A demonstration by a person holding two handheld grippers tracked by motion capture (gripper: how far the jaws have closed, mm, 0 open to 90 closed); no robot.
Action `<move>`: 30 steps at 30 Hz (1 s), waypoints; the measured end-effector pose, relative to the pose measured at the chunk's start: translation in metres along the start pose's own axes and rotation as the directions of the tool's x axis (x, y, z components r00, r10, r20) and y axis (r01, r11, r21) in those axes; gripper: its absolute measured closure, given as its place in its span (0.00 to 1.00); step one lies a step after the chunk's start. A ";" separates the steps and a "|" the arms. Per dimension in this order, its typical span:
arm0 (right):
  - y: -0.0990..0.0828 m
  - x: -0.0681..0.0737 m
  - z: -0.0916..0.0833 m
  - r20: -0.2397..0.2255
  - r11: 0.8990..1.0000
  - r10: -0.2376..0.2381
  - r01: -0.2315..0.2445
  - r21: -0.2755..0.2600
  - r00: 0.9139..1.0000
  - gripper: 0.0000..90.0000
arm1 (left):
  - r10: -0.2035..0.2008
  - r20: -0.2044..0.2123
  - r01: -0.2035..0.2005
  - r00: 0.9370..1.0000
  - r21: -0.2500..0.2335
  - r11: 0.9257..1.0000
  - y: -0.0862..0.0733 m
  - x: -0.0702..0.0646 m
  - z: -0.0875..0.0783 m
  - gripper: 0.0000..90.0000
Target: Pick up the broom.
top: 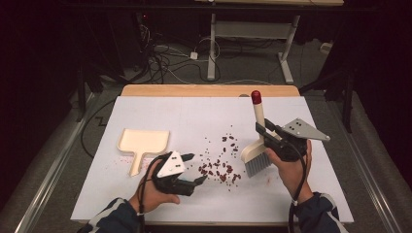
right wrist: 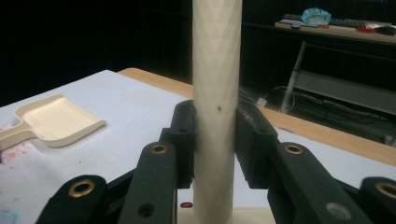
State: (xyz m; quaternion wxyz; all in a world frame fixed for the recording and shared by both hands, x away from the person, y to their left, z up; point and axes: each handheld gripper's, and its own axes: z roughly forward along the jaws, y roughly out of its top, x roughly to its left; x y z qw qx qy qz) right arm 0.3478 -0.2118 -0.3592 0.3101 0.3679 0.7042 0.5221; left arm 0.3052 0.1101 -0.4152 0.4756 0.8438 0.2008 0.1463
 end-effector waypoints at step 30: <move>0.007 0.063 -0.018 -0.144 0.993 -0.092 0.079 -0.093 0.985 0.78 | -0.058 0.143 0.072 0.988 -0.097 0.993 0.043 -0.002 0.053 0.73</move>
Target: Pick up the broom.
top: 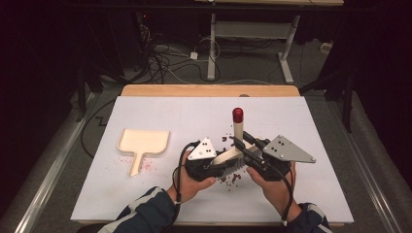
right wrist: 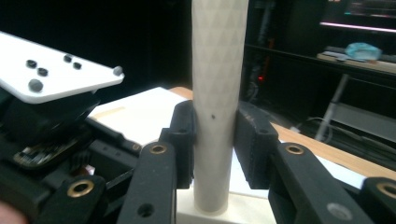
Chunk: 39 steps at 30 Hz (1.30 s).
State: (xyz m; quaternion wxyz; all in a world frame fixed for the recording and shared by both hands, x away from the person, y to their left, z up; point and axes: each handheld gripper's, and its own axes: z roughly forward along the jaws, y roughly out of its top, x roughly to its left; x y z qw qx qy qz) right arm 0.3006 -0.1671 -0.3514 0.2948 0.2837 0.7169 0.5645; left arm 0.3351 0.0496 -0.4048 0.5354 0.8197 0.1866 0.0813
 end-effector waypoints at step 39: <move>-0.047 0.000 0.020 -0.590 0.839 -0.122 0.401 0.369 0.798 0.75 | 0.301 0.118 -0.319 0.946 0.197 0.927 -0.013 -0.008 -0.053 0.41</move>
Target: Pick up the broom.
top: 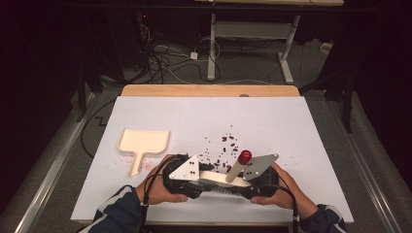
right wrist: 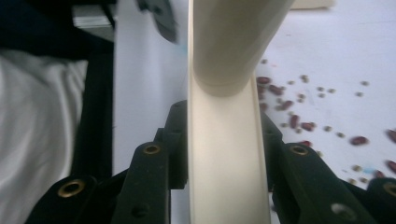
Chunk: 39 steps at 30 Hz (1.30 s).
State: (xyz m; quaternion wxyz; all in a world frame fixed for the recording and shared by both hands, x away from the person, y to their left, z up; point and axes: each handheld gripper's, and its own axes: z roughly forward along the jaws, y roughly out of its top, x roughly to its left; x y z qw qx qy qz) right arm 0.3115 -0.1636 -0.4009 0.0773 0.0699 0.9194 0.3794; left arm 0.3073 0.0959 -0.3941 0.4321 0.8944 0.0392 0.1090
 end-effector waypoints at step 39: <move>-0.046 -0.072 -0.066 0.452 0.949 0.312 -0.253 -0.189 0.836 0.75 | -0.304 -0.466 0.336 0.831 -0.016 0.942 -0.121 -0.009 -0.073 0.21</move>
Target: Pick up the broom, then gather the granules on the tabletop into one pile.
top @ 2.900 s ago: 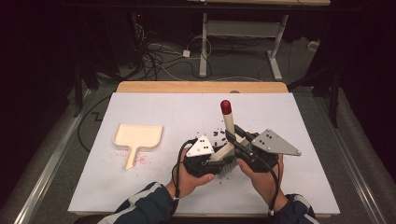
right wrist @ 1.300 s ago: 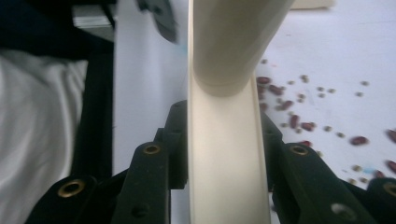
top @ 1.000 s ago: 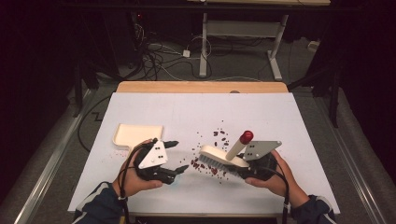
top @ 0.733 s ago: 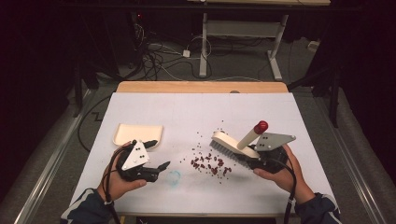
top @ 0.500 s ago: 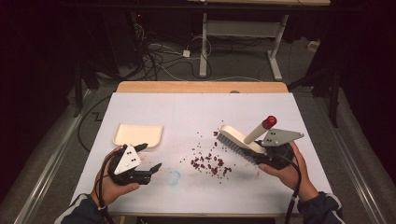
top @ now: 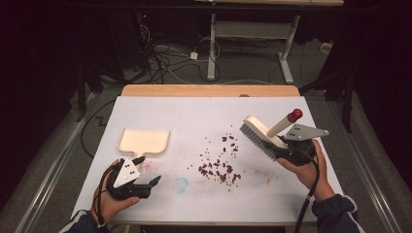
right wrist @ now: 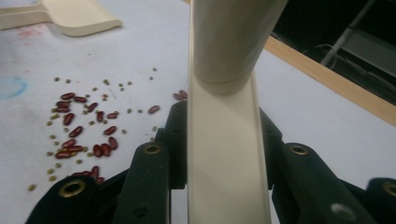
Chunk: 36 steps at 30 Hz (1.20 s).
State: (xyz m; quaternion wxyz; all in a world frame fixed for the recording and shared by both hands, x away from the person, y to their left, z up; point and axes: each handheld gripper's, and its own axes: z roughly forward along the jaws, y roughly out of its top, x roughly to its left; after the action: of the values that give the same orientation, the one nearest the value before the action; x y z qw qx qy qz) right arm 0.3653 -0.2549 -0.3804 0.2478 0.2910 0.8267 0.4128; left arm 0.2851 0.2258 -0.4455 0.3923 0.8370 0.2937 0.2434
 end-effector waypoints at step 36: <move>0.026 -0.028 0.152 0.189 0.940 -0.262 0.206 0.272 0.947 0.76 | 0.001 0.029 0.000 1.000 -0.005 1.000 -0.002 0.001 0.006 0.19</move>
State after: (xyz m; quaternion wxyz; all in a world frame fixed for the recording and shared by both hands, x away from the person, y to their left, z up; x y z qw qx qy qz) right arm 0.4909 -0.1790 -0.4355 0.3477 0.2631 0.8678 0.2383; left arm 0.2894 0.2242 -0.4506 0.3986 0.8395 0.2872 0.2321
